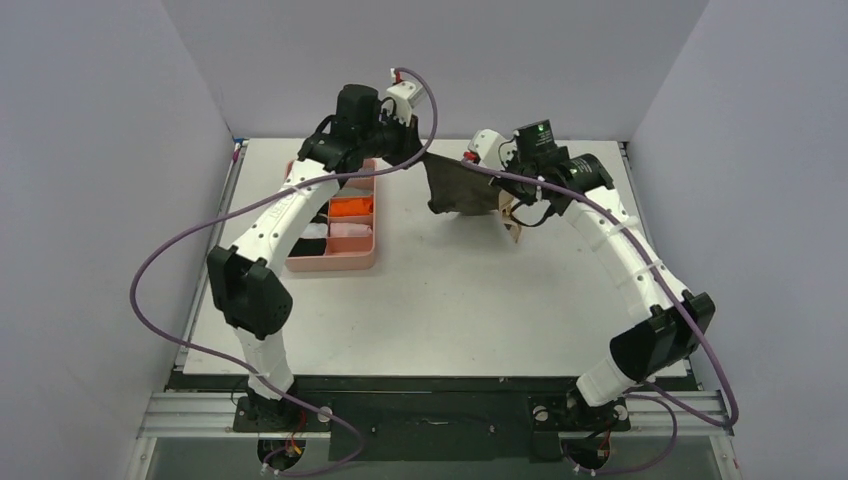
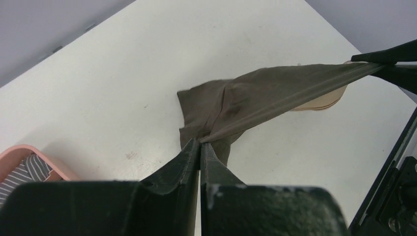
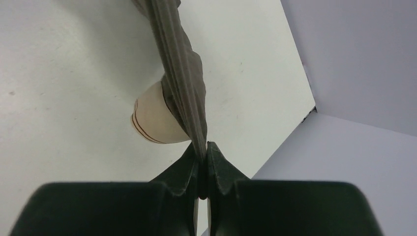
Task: Roll the underwear
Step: Flatten out the underwear at the center of the board.
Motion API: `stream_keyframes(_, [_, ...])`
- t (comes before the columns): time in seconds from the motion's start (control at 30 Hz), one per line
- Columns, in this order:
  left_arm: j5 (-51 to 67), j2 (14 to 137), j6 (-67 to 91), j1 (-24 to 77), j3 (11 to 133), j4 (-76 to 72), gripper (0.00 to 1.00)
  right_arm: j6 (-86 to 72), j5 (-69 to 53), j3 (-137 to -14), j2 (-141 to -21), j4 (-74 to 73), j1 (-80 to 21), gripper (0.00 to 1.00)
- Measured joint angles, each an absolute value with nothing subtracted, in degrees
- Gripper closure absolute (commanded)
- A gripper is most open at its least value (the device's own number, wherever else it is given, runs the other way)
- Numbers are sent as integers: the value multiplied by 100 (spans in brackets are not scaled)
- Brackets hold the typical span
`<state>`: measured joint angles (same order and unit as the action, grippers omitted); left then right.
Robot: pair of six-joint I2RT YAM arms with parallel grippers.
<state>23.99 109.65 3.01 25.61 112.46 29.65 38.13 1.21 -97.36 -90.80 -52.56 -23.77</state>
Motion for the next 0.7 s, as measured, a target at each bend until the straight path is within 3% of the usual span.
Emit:
stream_keyframes(0.37, [2178, 9338, 102, 2987, 10735, 2801, 100, 3719, -322, -9732, -7915, -6123, -2598, 90])
stream_keyframes(0.7, [1612, 10663, 266, 2694, 11535, 2679, 100, 3632, 250, -10447, -9131, -6012, -2421, 98])
